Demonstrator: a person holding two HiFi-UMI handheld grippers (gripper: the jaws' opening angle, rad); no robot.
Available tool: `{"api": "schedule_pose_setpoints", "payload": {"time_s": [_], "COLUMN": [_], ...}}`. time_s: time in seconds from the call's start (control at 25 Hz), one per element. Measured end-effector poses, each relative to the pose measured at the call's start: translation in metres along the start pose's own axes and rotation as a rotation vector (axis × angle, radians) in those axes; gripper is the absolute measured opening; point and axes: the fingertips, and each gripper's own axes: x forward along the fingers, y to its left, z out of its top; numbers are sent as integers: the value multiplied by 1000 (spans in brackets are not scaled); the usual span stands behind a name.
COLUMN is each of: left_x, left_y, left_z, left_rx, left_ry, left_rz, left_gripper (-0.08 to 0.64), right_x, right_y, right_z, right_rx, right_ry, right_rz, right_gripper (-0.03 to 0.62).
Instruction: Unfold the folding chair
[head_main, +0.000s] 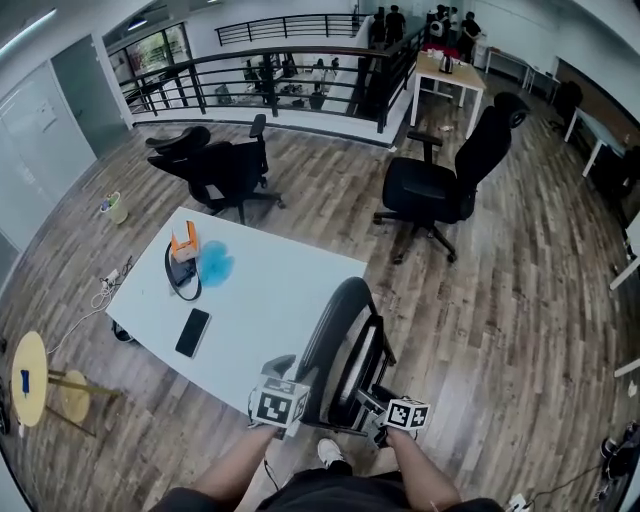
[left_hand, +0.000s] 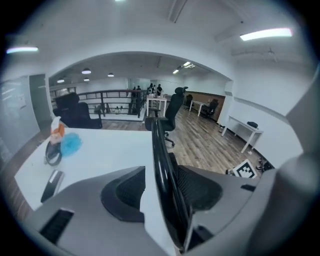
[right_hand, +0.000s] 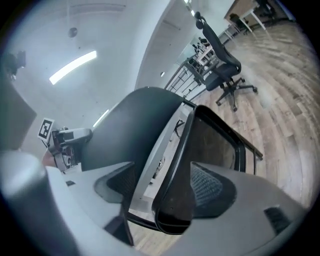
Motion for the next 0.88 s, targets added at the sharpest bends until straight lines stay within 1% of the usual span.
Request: {"api": "schedule_pose_setpoints", "payload": {"time_s": [0.08, 0.16, 0.2, 0.24, 0.32, 0.36, 0.4, 0.44, 0.48, 0.52, 0.56, 0.64, 0.72, 0.8, 0.88], "left_x": [-24, -49, -59, -68, -80, -84, -87, -89, -92, -95, -98, -103, -109, -116, -125], "left_y": [-1, -13, -23, -35, -64, -80, -97, -116, -137, -158, -180, -218, -248, -274, -301], "left_z": [1, 6, 10, 15, 21, 22, 21, 21, 20, 20, 20, 17, 6, -7, -20], "left_rx": [11, -14, -34, -51, -71, -71, -65, -58, -50, -41, -33, -21, -23, -30, -35], "left_ry": [-64, -150, -199, -247, -326, -355, -379, -403, -432, -466, -501, -556, -573, -568, -568], "left_rz": [46, 54, 47, 38, 21, 15, 9, -2, -23, -51, -77, -105, -106, -106, -112], "left_gripper": [206, 203, 197, 185, 139, 127, 94, 39, 7, 6, 5, 5, 5, 5, 5], "right_x": [-29, -64, -83, -102, -140, -160, -181, -201, -222, -242, -262, -298, -330, -356, -383], "right_y": [20, 41, 50, 57, 68, 75, 83, 91, 99, 106, 113, 124, 129, 129, 131], "right_z": [18, 38, 48, 57, 69, 73, 77, 81, 85, 88, 89, 88, 79, 67, 53], "right_rx": [-12, -35, -66, -108, -201, -254, -314, -382, -452, -519, -581, -697, -797, -854, -876], "right_ry": [-94, -190, -232, -269, -333, -360, -387, -415, -441, -465, -484, -510, -525, -536, -541], "right_rz": [38, 74, 79, 77, 66, 56, 40, 19, -9, -41, -74, -147, -238, -310, -342], "right_gripper": [350, 350, 350, 350, 341, 325, 287, 230, 148, 69, 34, 17, 15, 15, 15]}}
